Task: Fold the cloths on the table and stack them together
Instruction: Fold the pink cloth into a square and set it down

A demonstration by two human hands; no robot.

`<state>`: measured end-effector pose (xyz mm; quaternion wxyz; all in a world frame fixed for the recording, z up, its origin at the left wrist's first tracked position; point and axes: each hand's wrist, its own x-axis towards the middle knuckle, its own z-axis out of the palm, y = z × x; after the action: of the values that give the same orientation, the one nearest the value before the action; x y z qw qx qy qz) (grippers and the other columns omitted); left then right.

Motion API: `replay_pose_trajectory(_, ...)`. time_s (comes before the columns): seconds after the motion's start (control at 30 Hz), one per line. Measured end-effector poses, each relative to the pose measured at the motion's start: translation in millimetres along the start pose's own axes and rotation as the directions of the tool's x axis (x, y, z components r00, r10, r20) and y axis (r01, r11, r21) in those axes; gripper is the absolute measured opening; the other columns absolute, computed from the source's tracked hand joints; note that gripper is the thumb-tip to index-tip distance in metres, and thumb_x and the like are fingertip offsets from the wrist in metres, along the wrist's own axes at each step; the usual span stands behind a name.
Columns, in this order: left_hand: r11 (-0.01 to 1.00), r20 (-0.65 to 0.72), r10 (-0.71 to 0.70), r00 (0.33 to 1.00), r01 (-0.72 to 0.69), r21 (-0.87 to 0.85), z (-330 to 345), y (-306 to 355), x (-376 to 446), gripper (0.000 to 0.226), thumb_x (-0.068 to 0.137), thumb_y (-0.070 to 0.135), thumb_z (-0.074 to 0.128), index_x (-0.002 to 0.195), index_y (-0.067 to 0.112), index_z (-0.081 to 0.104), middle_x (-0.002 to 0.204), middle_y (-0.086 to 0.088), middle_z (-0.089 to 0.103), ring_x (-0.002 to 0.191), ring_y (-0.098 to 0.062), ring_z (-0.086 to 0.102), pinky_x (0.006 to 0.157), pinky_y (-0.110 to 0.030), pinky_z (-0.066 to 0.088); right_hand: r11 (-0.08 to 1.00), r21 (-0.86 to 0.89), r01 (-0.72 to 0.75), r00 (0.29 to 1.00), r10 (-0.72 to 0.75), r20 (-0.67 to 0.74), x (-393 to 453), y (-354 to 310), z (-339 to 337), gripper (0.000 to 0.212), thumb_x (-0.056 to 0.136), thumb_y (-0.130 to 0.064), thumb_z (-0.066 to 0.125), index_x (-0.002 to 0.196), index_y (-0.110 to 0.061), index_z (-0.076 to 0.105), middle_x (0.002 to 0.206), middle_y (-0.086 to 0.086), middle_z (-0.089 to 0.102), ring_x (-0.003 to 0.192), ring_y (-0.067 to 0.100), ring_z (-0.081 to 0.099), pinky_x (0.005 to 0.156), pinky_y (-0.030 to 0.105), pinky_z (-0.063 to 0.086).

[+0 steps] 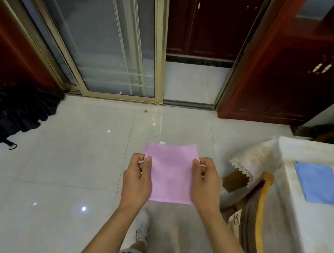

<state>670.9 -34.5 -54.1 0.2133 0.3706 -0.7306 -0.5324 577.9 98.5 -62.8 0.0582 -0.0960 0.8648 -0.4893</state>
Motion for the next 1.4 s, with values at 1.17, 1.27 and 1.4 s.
replay_pose_trajectory(1.17, 0.975, 0.541, 0.158, 0.826, -0.216, 0.045, 222, 91, 229, 0.020, 0.102, 0.034, 0.046, 0.085, 0.025, 0.051, 0.064, -0.001, 0.051, 0.055, -0.005, 0.045, 0.054, -0.023, 0.037, 0.938, 0.167, -0.305, 0.828, 0.347, -0.440, 229, 30, -47, 0.021, 0.103, -0.031, 0.048, 0.084, -0.022, 0.053, 0.059, -0.005, 0.051, 0.051, 0.006, 0.046, 0.051, 0.024, 0.033)
replay_pose_trajectory(1.27, 0.972, 0.583, 0.156, 0.797, -0.229, 0.052, 263, 110, 227, 0.018, 0.103, 0.034, 0.045, 0.087, 0.027, 0.051, 0.071, 0.001, 0.057, 0.062, -0.011, 0.050, 0.053, -0.018, 0.039, 0.929, 0.189, -0.319, 0.800, 0.371, -0.471, 248, 44, -77, 0.024, 0.104, -0.030, 0.047, 0.081, -0.027, 0.050, 0.064, -0.006, 0.052, 0.056, 0.005, 0.048, 0.052, 0.018, 0.034)
replay_pose_trajectory(1.4, 0.965, 0.646, 0.163, 0.746, -0.257, 0.053, 315, 129, 223, 0.020, 0.103, 0.033, 0.044, 0.094, 0.017, 0.052, 0.078, 0.000, 0.057, 0.070, -0.014, 0.053, 0.059, -0.020, 0.042, 0.905, 0.256, -0.340, 0.747, 0.425, -0.512, 267, 69, -110, 0.026, 0.103, -0.030, 0.047, 0.077, -0.031, 0.046, 0.055, -0.008, 0.045, 0.051, 0.006, 0.045, 0.051, 0.023, 0.029)
